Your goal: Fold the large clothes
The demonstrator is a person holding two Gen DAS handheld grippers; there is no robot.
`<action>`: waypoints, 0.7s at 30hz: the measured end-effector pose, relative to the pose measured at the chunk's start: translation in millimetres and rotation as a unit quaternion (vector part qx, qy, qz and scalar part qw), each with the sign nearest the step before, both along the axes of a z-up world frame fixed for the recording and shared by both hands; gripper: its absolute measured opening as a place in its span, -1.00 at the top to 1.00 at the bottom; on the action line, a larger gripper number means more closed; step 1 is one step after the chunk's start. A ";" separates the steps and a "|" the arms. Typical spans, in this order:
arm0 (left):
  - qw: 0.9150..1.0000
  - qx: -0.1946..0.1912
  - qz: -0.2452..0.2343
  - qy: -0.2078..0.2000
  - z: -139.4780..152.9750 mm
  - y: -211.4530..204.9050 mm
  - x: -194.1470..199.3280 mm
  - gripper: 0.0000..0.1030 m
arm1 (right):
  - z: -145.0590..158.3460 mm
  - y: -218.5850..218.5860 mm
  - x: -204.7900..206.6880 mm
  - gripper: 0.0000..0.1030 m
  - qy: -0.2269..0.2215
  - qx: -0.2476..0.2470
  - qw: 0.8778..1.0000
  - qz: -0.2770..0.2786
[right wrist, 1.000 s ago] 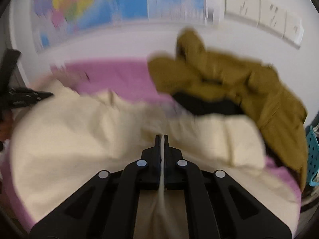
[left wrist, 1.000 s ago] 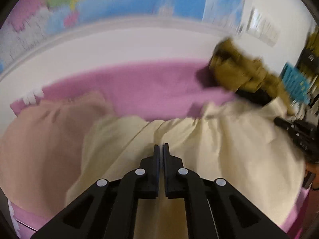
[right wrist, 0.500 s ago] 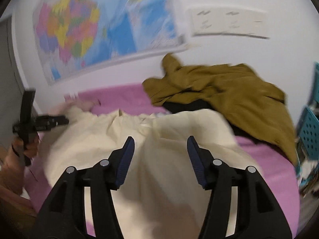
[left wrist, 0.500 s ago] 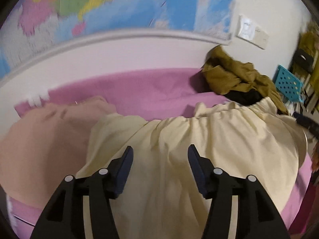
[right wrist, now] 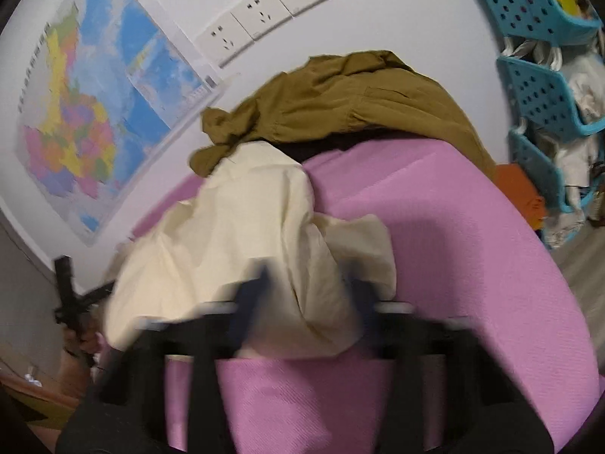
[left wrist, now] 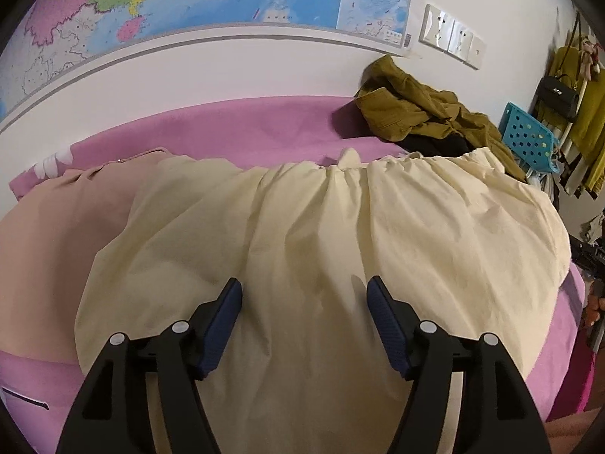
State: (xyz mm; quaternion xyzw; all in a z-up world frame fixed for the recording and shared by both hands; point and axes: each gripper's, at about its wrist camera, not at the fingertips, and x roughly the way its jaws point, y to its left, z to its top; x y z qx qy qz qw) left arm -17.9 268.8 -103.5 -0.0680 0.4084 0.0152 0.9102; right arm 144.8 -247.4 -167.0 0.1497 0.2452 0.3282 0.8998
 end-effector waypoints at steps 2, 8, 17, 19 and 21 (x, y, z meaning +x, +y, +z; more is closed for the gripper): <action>1.000 0.008 0.003 0.003 -2.4 -1.0 2.6 -0.28 | 9.9 -5.4 -1.1 0.96 -0.014 -0.003 1.000 -0.018; 1.000 0.021 0.007 0.003 -6.4 -3.1 6.2 -0.35 | 43.0 -13.1 -1.8 0.99 -0.057 -0.044 0.993 -0.089; 0.999 0.034 0.015 -0.006 -2.1 -8.7 5.4 -0.39 | 56.7 41.0 -28.8 0.59 -0.108 -0.069 0.991 -0.034; 0.999 0.033 0.017 -0.015 3.5 -10.6 2.1 -0.39 | 62.5 65.5 -36.2 0.24 -0.126 -0.091 0.988 -0.001; 0.999 0.025 0.012 -0.023 8.3 -12.7 -2.8 -0.39 | 60.3 94.7 -35.3 0.17 -0.137 -0.125 0.982 0.020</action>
